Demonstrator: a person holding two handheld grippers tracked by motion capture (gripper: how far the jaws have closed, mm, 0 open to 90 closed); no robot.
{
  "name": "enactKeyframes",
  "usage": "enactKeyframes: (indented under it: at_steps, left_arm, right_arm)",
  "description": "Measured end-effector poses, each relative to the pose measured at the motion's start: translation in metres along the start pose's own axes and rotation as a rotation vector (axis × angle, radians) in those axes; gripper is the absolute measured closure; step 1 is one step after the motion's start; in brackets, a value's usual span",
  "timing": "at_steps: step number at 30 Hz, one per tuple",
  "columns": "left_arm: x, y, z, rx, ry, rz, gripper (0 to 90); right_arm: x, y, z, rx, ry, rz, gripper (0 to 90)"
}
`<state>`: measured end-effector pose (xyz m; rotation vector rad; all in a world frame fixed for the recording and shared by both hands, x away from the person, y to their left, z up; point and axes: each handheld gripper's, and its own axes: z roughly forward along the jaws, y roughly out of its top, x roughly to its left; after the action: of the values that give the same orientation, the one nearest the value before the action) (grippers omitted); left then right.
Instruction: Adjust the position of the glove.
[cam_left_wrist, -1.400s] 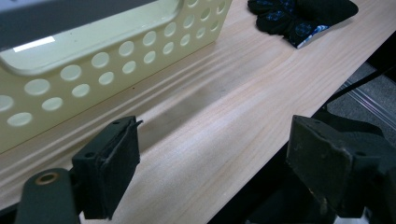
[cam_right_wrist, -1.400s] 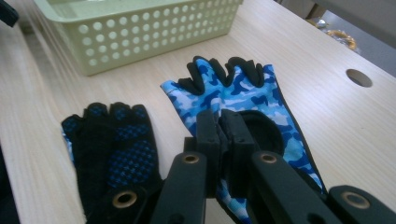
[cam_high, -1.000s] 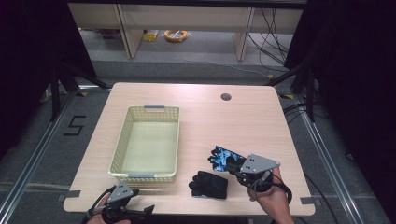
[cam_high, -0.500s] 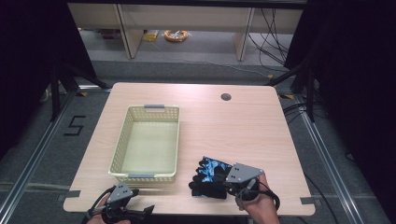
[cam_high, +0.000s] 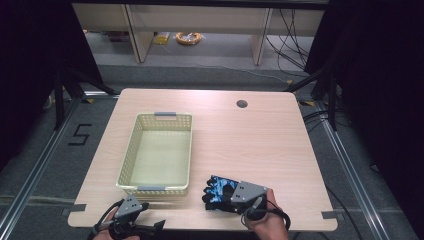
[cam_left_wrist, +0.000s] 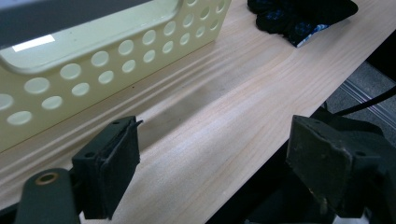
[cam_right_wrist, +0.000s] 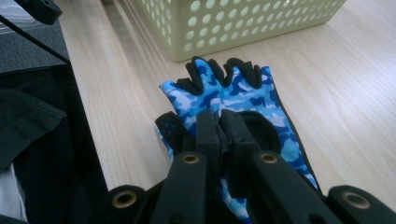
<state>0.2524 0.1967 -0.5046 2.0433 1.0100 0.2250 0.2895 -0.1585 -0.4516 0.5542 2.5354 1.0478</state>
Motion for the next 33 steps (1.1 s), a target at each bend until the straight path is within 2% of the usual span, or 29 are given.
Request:
enactKeyframes:
  at_steps: [2, 4, 5, 6, 8, 10, 12, 13, 14, 19, 21, 22, 23, 26, 27, 28, 29, 30, 31, 33]
  left_arm:
    - [0.000, 0.000, 0.000, 0.000, 0.000, 0.000, 16.6]
    - [0.000, 0.000, 0.000, 0.001, 0.000, 0.001, 16.6]
    - [0.000, 0.000, 0.000, -0.001, 0.000, 0.002, 16.6]
    - [0.000, 0.000, 0.000, 0.002, -0.001, 0.003, 16.6]
    - [0.000, 0.000, 0.000, 0.004, -0.001, 0.001, 16.6]
    - [0.000, 0.000, 0.000, -0.001, 0.002, 0.002, 16.6]
    - [0.000, 0.000, 0.000, -0.002, 0.001, 0.000, 16.6]
    - [0.000, 0.000, 0.000, 0.004, -0.002, 0.000, 16.6]
    - [0.000, 0.000, 0.000, -0.002, 0.001, 0.001, 16.6]
    - [0.000, 0.000, 0.000, 0.000, 0.001, 0.000, 16.6]
    - [0.000, 0.000, 0.000, 0.002, -0.002, 0.000, 16.6]
    - [0.001, 0.000, -0.001, 0.016, 0.006, 0.013, 16.6]
    - [0.000, 0.000, -0.001, 0.021, 0.001, 0.002, 16.6]
    - [0.000, 0.000, 0.000, 0.010, -0.002, 0.007, 16.6]
    - [0.000, 0.000, 0.000, 0.011, -0.002, 0.007, 16.6]
    - [0.001, 0.000, -0.001, 0.017, 0.001, 0.013, 16.6]
    - [0.001, 0.000, -0.001, 0.018, 0.002, 0.013, 16.7]
    - [0.000, 0.000, 0.000, 0.019, 0.000, -0.005, 16.8]
    - [0.000, 0.000, -0.001, 0.022, -0.002, -0.002, 17.0]
    - [-0.001, 0.000, 0.000, 0.005, -0.013, 0.004, 17.3]
  right_arm:
    - [0.001, 0.000, 0.001, 0.004, 0.003, 0.006, 87.3]
    - [0.002, 0.000, 0.004, 0.002, 0.006, -0.012, 87.3]
    - [0.004, 0.000, 0.004, 0.015, 0.005, 0.017, 87.3]
    - [0.005, 0.000, 0.005, 0.020, 0.006, 0.004, 87.3]
    - [0.007, 0.000, 0.007, 0.026, 0.001, 0.010, 87.3]
    - [0.010, -0.001, 0.013, 0.046, 0.017, 0.003, 87.3]
    - [0.011, -0.001, 0.014, 0.051, 0.004, 0.009, 87.3]
    - [0.012, -0.003, 0.017, 0.052, 0.009, 0.009, 87.3]
    - [0.013, -0.005, 0.023, 0.076, 0.023, 0.014, 87.1]
    - [0.015, -0.010, 0.031, 0.107, 0.035, 0.032, 86.4]
    - [0.015, -0.011, 0.032, 0.107, 0.041, 0.014, 86.2]
    - [0.015, -0.011, 0.033, 0.114, 0.045, 0.017, 85.8]
    - [0.016, -0.012, 0.034, 0.117, 0.049, 0.025, 85.2]
    - [0.015, -0.014, 0.037, 0.124, 0.058, 0.028, 82.1]
    - [0.015, -0.015, 0.037, 0.125, 0.066, 0.036, 80.8]
    - [0.016, -0.015, 0.035, 0.124, 0.057, 0.063, 77.2]
    - [0.014, -0.015, 0.035, 0.107, 0.066, 0.058, 73.6]
    - [0.012, -0.014, 0.032, 0.110, 0.067, 0.076, 70.2]
    - [0.009, -0.014, 0.028, 0.082, 0.042, 0.102, 68.5]
    - [0.002, -0.014, 0.020, 0.064, 0.024, 0.123, 66.0]
